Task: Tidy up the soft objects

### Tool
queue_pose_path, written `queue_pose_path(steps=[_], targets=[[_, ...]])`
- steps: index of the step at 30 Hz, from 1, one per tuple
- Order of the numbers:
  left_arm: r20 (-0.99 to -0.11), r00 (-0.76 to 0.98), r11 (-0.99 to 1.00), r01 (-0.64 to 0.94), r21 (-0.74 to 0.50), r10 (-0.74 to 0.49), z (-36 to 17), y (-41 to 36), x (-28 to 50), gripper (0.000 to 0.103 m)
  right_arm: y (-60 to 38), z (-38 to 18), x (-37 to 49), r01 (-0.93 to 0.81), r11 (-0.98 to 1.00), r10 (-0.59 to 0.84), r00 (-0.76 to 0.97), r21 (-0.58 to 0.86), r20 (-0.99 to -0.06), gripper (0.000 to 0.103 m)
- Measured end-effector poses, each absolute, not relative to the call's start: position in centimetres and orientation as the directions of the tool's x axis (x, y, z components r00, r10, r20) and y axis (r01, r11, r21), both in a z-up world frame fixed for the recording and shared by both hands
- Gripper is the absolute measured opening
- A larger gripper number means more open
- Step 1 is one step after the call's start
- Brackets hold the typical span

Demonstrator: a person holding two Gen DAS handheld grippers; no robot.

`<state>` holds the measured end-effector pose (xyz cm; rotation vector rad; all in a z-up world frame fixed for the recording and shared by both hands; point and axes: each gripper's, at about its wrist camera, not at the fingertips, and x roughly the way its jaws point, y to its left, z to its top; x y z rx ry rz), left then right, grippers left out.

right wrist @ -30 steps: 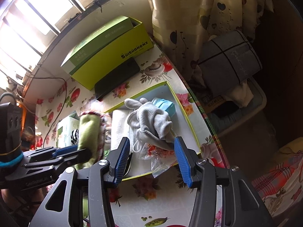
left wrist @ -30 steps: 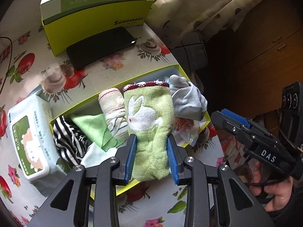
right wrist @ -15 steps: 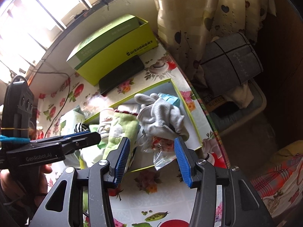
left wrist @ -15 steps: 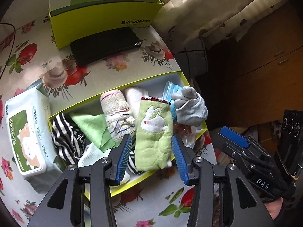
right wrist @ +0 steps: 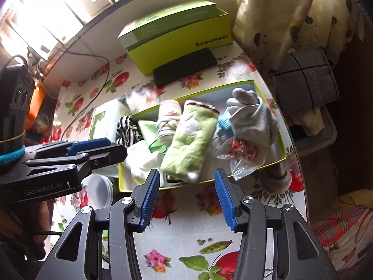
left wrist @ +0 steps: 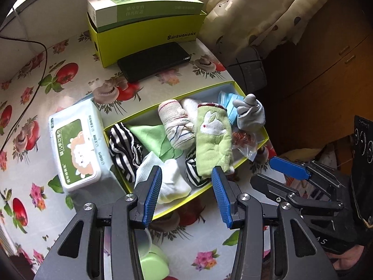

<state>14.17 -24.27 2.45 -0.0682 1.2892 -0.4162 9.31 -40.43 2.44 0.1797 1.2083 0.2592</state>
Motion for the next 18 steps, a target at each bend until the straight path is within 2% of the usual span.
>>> queue_pose_path(steps=[9,18], targets=[[-0.918,0.289,0.941,0.279,-0.190,-0.271,3.9,-22.4,11.9,0.046,-37.2,3.1,7.3,-0.159,0.964,0.256,0.319,0.215,-0.912,0.048],[-0.916,0.300,0.946,0.262,-0.188,-0.266,4.1,-20.8,10.0,0.046,-35.3,3.3,5.4,-0.181,0.967,0.230,0.310,0.180,-0.923,0.050]])
